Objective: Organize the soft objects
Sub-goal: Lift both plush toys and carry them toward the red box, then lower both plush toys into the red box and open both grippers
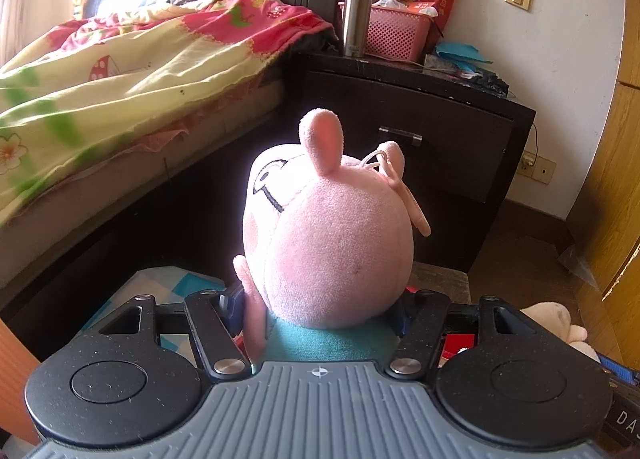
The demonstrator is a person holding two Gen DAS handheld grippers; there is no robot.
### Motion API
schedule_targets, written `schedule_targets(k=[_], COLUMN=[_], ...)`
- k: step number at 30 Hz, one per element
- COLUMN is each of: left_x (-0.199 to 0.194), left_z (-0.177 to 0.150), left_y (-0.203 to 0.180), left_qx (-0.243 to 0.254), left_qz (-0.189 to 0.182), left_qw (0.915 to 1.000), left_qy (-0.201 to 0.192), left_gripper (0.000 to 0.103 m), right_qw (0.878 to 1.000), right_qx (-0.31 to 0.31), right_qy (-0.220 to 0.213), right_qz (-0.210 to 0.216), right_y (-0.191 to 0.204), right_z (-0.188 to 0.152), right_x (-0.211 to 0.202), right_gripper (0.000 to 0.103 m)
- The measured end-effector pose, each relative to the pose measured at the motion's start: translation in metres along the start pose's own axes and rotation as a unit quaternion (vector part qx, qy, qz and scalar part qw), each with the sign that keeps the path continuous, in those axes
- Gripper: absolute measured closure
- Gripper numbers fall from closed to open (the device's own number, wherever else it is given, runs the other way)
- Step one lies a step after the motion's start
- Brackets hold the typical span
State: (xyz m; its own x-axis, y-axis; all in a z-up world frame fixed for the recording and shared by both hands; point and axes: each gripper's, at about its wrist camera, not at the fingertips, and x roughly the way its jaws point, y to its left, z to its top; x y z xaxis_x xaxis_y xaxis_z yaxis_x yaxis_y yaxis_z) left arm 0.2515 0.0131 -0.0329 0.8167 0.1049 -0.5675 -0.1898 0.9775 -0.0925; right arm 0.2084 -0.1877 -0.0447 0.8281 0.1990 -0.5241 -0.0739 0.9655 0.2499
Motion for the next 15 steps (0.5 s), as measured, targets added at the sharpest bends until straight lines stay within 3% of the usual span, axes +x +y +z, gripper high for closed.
schedule_targets(k=[9,15], left_x=[0.005,-0.004], left_z=[-0.001,0.002], left_y=[-0.004,-0.013], left_qx=[0.011,0.042], left_qz=[0.004,0.028], left_qw=[0.9999,0.9986], left_qy=[0.012,-0.015], left_gripper=[0.034,0.014], right_qw=[1.0,1.0], right_qx=[0.005,0.007], right_qy=[0.014,0.009], right_qz=[-0.005,-0.008], right_y=[-0.007,-0.009], right_z=[0.001,0.003], right_x=[0.012,0.009], right_gripper=[0.085,0.08])
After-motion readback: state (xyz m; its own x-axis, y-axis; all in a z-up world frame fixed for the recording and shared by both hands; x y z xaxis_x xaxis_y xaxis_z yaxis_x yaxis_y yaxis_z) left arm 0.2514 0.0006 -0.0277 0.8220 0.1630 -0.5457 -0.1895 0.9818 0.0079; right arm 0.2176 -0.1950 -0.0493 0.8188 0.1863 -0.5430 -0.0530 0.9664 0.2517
